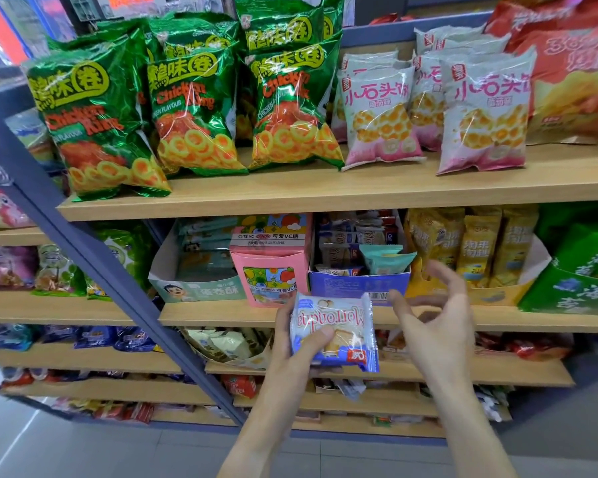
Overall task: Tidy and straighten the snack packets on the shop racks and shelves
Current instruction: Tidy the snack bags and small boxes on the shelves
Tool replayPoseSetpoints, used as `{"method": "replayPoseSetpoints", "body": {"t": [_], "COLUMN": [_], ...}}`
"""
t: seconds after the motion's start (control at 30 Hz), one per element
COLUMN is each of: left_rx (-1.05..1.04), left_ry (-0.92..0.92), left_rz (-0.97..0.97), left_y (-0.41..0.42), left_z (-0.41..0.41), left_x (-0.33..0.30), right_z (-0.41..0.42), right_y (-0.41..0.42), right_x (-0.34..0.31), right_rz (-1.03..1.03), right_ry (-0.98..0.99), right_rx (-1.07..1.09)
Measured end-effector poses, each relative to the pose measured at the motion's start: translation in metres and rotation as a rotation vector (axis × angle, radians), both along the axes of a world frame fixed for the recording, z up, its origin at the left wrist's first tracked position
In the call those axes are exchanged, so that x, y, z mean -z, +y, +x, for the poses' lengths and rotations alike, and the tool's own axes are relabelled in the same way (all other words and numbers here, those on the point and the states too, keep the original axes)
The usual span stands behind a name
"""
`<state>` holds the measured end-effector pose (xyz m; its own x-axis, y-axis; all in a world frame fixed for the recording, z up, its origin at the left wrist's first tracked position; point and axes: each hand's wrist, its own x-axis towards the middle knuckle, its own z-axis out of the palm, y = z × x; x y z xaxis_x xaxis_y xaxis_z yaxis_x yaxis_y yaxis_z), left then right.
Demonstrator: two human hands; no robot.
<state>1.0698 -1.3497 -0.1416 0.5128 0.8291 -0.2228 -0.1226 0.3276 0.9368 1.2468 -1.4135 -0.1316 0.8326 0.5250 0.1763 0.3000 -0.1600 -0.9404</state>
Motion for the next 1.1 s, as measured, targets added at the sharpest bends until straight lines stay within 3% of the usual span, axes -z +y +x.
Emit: {"method": "replayPoseSetpoints", "body": {"t": [0.13,0.27,0.53,0.7,0.77,0.87,1.03,1.1], "left_rx": [-0.063,-0.077,-0.118,-0.137,-0.148,-0.121,-0.115,-0.104], "left_ry": [-0.027,-0.036,-0.013,0.022,0.019,0.006,0.033,0.06], "left_rz": [-0.021,-0.03,-0.021,0.009,0.007,0.017,0.082,0.108], "left_y": [0.006,0.008,0.01,0.009,0.01,0.012,0.019,0.023], "left_z": [0.002,0.004,0.005,0.015,0.021,0.03,0.041,0.046], "left_x": [-0.001,-0.003,-0.001,-0.002,-0.004,-0.008,-0.013,-0.014], "right_z": [0.035,0.049,0.04,0.039,0.036,0.032,0.028,0.03], "right_y": [0.041,0.06,-0.017,-0.036,-0.033,-0.023,-0.008,-0.002], "right_x": [0.003,0.004,-0.043,-0.048,-0.047,-0.03,-0.028,-0.04], "right_rz": [-0.211,-0.179,0.333,0.577,0.519,0.184,-0.033,-0.137], "right_ry": [-0.154,-0.25,-0.191,0.006,0.035,0.149,0.682,0.774], "right_rx": [-0.144,-0.186,-0.104,-0.13,-0.186,-0.215,-0.21,-0.316]}}
